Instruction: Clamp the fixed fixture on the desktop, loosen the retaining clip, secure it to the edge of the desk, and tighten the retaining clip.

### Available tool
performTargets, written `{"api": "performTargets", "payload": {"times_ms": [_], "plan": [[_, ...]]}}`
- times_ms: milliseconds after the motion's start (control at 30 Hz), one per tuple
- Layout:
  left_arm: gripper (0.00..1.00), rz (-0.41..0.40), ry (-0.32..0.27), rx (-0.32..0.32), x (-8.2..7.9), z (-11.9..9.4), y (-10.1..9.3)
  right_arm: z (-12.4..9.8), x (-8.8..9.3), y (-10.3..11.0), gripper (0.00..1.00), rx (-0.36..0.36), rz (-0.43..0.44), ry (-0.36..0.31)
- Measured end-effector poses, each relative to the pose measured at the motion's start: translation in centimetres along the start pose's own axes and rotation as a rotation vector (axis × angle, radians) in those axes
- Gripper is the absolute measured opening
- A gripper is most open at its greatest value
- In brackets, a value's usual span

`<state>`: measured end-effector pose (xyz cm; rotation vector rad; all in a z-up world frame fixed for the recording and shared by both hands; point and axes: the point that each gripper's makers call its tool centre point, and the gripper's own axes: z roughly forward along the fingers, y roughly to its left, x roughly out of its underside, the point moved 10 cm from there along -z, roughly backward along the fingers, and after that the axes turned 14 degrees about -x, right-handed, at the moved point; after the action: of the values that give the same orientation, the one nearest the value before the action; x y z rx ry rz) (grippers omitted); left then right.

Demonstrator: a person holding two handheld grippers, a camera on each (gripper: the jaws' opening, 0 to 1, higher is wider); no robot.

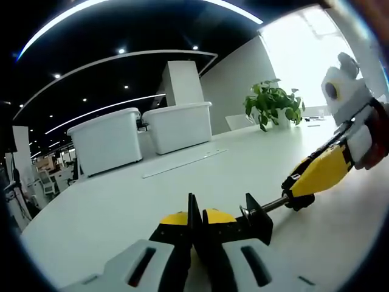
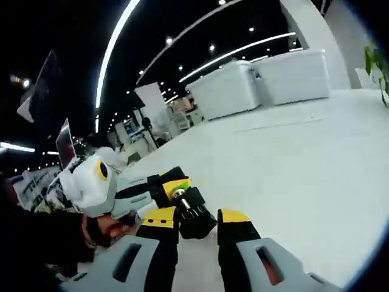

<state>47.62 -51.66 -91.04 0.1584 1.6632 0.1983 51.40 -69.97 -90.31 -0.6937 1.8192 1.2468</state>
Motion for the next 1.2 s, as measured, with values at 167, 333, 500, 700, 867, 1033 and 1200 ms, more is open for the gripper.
{"api": "performTargets", "payload": {"times_ms": [167, 333, 500, 700, 867, 1033, 1200], "plan": [[0.07, 0.002, -0.002, 0.000, 0.0, 0.2, 0.1, 0.2, 0.3, -0.5, 0.23, 0.004, 0.220, -0.051], [0.07, -0.001, -0.004, -0.001, 0.0, 0.2, 0.0, 0.2, 0.4, -0.2, 0.21, 0.019, 0.174, -0.045], [0.07, -0.003, 0.000, -0.003, 0.0, 0.2, 0.1, 0.5, 0.0, 2.0, 0.19, 0.085, -0.458, 0.088], [0.07, -0.003, -0.001, -0.004, -0.1, 0.2, 0.0, 0.5, 1.3, 4.9, 0.19, 0.210, -1.145, 0.261], [0.07, -0.003, 0.002, -0.007, 0.0, 0.2, 0.0, 1.3, 1.6, 4.1, 0.19, 0.247, -1.354, 0.311], [0.07, -0.001, 0.001, -0.009, 0.0, 0.3, 0.1, 1.0, 1.4, 4.1, 0.23, 0.251, -1.332, 0.323], [0.07, -0.003, 0.001, -0.006, -0.1, 0.3, 0.1, 0.3, 0.5, 4.5, 0.30, 0.169, -0.883, 0.221]]}}
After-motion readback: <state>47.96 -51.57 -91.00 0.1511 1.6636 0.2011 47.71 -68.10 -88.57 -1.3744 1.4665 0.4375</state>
